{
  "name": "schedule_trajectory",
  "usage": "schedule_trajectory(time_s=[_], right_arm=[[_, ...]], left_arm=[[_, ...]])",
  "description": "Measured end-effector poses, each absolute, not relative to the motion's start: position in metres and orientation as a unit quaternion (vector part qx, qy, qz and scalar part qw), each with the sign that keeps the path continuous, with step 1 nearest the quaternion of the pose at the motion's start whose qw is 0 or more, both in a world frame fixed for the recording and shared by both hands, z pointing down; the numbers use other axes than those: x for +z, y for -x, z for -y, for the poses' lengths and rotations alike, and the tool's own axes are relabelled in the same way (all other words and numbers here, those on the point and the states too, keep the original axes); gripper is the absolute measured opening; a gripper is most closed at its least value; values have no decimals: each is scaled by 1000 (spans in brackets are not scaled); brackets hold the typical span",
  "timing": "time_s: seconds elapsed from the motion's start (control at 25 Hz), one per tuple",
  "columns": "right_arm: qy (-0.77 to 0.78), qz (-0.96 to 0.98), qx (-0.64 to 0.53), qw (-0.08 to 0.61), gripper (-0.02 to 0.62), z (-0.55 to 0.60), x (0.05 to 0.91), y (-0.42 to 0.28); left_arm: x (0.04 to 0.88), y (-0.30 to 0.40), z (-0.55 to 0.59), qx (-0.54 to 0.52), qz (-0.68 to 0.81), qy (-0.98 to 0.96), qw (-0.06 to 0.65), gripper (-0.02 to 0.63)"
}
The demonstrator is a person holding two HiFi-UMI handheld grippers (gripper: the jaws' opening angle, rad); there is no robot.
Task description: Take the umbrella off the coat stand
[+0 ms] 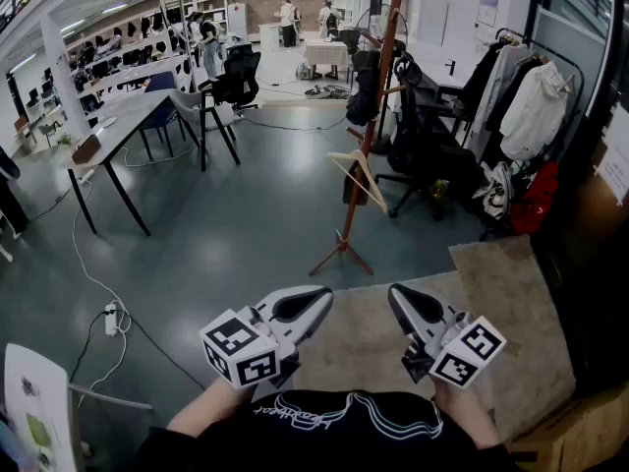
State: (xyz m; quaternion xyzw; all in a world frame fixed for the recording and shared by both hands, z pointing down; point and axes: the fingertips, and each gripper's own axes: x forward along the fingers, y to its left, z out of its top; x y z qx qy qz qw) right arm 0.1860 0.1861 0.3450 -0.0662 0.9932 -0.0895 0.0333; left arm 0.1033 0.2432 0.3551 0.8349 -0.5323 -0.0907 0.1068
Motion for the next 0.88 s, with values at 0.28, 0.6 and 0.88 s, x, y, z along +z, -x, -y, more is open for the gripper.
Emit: schedule_trajectory(time_s=[0.28,0.6,0.88], right_arm=[[76,-992,-96,36,3,-190,345,-194],[95,-991,-84,38,3,-177,351,-195],[90,-991,-91,50,3,-147,352,-177]], left_arm=[[352,-105,-252,-89,535,-834,102,6],[359,-95,-245,-80,553,-824,93,8],[358,-75,-223,-77,559,-821,87,136]])
